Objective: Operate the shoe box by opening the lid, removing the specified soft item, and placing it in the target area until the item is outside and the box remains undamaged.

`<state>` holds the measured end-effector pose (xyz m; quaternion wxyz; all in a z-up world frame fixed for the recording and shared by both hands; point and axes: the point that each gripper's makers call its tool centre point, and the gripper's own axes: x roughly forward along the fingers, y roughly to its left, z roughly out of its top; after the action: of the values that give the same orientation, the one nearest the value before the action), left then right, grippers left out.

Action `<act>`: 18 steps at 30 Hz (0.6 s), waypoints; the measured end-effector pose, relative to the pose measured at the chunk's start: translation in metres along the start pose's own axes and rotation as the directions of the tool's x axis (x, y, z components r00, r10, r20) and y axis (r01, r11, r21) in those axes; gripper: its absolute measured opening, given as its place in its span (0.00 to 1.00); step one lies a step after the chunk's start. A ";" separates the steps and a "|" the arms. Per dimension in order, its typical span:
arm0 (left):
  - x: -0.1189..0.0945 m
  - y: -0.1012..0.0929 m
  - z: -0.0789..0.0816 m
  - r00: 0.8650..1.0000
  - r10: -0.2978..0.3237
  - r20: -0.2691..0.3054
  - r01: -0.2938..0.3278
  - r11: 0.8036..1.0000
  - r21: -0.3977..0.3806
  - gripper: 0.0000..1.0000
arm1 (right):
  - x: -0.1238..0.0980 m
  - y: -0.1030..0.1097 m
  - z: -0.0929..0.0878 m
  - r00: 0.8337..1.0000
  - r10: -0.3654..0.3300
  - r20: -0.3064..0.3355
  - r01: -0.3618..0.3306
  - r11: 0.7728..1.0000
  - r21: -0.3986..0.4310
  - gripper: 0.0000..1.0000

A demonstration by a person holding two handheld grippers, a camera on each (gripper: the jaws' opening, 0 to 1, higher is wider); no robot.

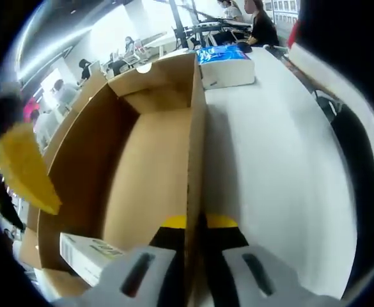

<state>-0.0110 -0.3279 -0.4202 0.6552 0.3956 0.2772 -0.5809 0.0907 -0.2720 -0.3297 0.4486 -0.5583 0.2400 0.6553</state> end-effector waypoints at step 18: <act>-0.003 0.006 0.002 1.000 0.002 0.001 -0.002 1.000 0.002 0.03 | 0.036 -0.002 -0.002 0.991 0.110 -0.077 -0.114 0.992 -0.057 0.44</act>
<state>-0.0055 -0.3279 -0.4150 0.6554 0.3964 0.2758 -0.5808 0.0940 -0.2610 -0.3638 0.3846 -0.5812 0.2672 0.6655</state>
